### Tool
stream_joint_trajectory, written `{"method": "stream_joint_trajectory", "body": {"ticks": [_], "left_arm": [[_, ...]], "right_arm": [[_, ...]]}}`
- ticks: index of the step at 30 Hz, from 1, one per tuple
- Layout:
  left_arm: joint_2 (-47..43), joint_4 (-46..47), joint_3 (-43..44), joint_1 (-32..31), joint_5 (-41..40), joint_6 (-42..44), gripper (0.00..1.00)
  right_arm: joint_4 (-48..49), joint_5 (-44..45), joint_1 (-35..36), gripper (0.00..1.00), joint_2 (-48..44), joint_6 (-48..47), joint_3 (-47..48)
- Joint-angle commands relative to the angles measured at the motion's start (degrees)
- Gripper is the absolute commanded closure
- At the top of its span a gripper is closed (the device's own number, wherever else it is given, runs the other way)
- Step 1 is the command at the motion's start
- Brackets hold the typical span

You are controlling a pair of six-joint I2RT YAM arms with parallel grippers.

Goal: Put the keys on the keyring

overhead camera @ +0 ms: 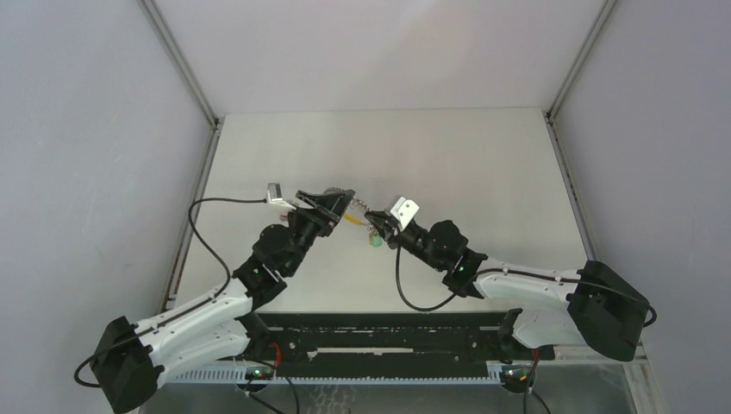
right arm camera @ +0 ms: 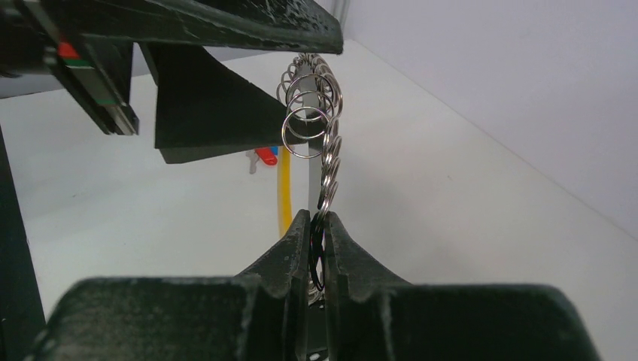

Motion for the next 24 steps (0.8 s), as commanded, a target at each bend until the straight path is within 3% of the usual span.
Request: {"method": "stream_joint_trajectory", "body": {"ticks": [1, 11, 22, 24], "left_arm": [[2.05, 6.29, -1.46, 1.59, 2.14, -4.38, 0.27], [6.6, 10.17, -0.75, 2.47, 3.56, -5.78, 0.45], [5.12, 10.48, -1.55, 4.48, 4.51, -1.98, 0.8], [4.95, 11.13, -1.5, 4.83, 5.18, -0.54, 0.87]], "right_arm": [[5.52, 1.31, 1.22, 1.0, -0.51, -0.62, 0.29], [7.6, 3.09, 3.28, 1.0, 1.8, -3.51, 0.29], [3.22, 3.29, 3.96, 1.0, 0.14, -4.77, 0.33], [1.08, 2.31, 3.99, 0.92, -1.36, -5.01, 0.29]]}}
